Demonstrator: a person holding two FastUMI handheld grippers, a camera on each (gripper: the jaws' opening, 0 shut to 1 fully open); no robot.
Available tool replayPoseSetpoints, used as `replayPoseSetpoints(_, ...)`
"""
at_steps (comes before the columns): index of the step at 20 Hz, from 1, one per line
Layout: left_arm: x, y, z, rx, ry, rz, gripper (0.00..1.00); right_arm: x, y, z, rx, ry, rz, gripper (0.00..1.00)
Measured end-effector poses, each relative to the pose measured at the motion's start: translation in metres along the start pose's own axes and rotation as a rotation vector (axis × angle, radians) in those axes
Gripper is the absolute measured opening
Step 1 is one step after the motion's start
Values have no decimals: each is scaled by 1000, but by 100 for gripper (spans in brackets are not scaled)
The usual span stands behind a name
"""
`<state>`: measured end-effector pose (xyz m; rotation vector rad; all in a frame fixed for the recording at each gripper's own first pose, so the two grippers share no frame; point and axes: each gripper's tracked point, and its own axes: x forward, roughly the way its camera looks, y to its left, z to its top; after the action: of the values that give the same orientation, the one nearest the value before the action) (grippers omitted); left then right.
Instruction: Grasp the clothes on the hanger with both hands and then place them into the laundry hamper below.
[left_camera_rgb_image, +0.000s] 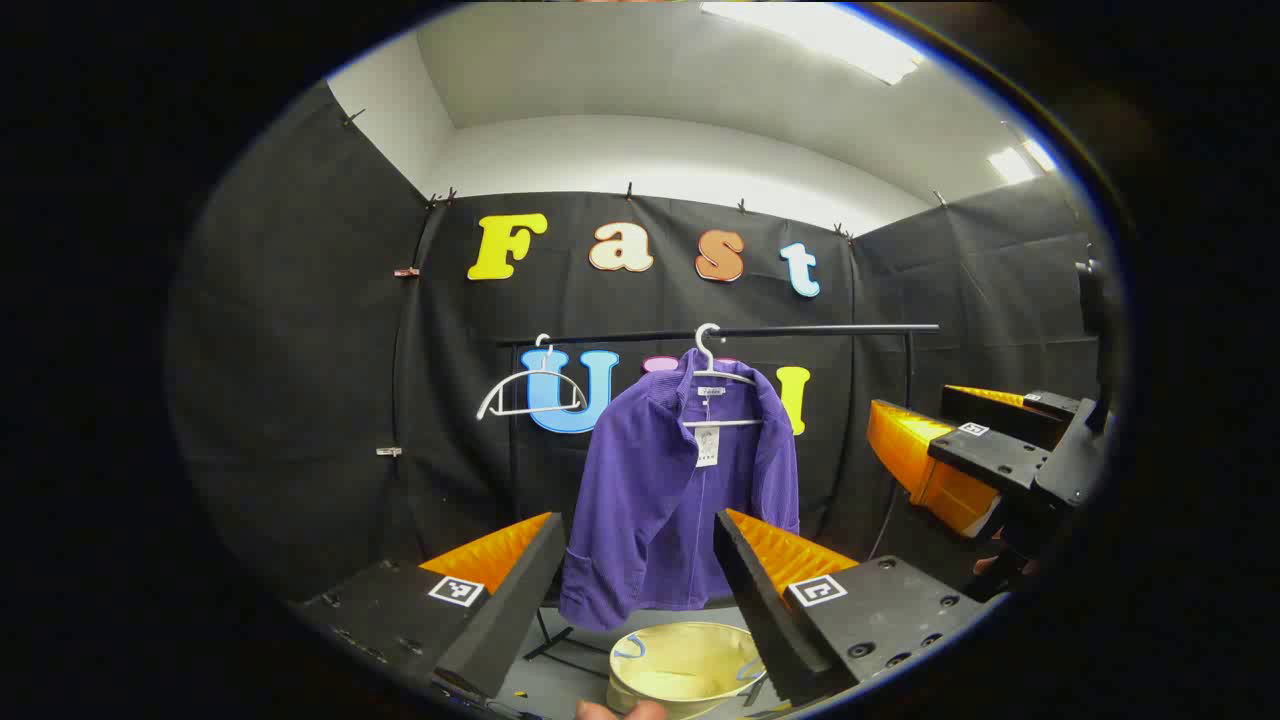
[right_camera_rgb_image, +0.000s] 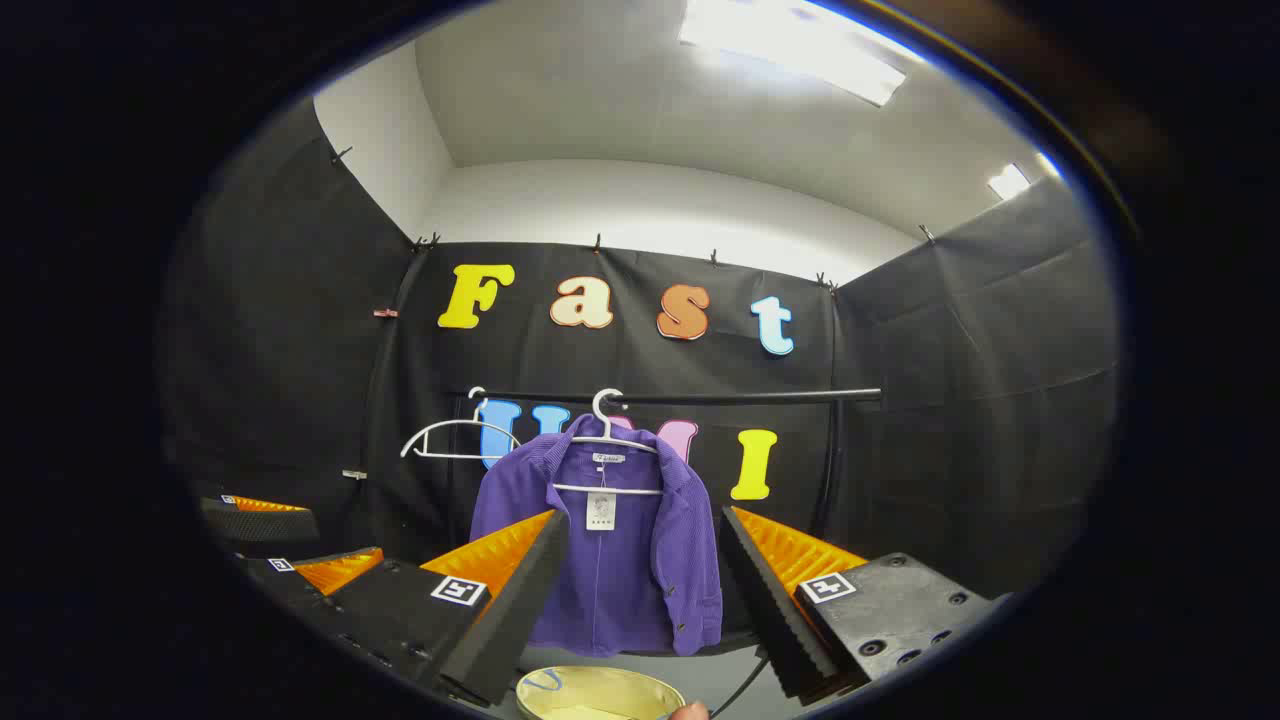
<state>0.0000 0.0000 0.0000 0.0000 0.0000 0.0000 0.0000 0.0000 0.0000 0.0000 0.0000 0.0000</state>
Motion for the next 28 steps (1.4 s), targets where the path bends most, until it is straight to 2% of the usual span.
replayPoseSetpoints(1, 0, 0, 0, 0, 1, 0, 92, 0, 1, 0, -2, 2, 0, 98)
replayPoseSetpoints(3, 1, -1, 0, 0, -1, -2, 95, 2, 0, 0, -4, 2, -2, 98)
replayPoseSetpoints(4, 2, -1, 1, 0, -2, -3, 92, 3, 1, 1, -3, 1, -2, 98)
replayPoseSetpoints(5, 3, -1, 1, -1, -4, -5, 94, 2, 1, 0, -4, 1, -3, 98)
replayPoseSetpoints(9, 2, -2, 3, -5, -9, -10, 94, 4, -1, 0, -4, 1, -7, 98)
replayPoseSetpoints(10, 3, -2, 3, -3, -9, -10, 92, 4, -1, 0, -5, 1, -7, 98)
replayPoseSetpoints(13, 3, -3, 3, 2, -9, -9, 94, 4, -2, -2, -12, 2, -6, 97)
replayPoseSetpoints(14, 4, -4, 4, 4, -8, -9, 92, 5, -4, -3, -16, 5, -10, 97)
replayPoseSetpoints(15, 5, -3, 3, 9, -9, -9, 94, 6, -6, -3, -17, 10, -16, 98)
replayPoseSetpoints(20, 21, 3, 8, 48, -30, 1, 95, 8, -17, -6, -4, 17, -54, 98)
replayPoseSetpoints(25, 28, -7, 23, 45, -80, -15, 94, -3, -34, -13, 32, 36, -89, 98)
replayPoseSetpoints(28, 31, -20, 21, 37, -64, -41, 95, 0, -49, -11, 39, 27, -120, 97)
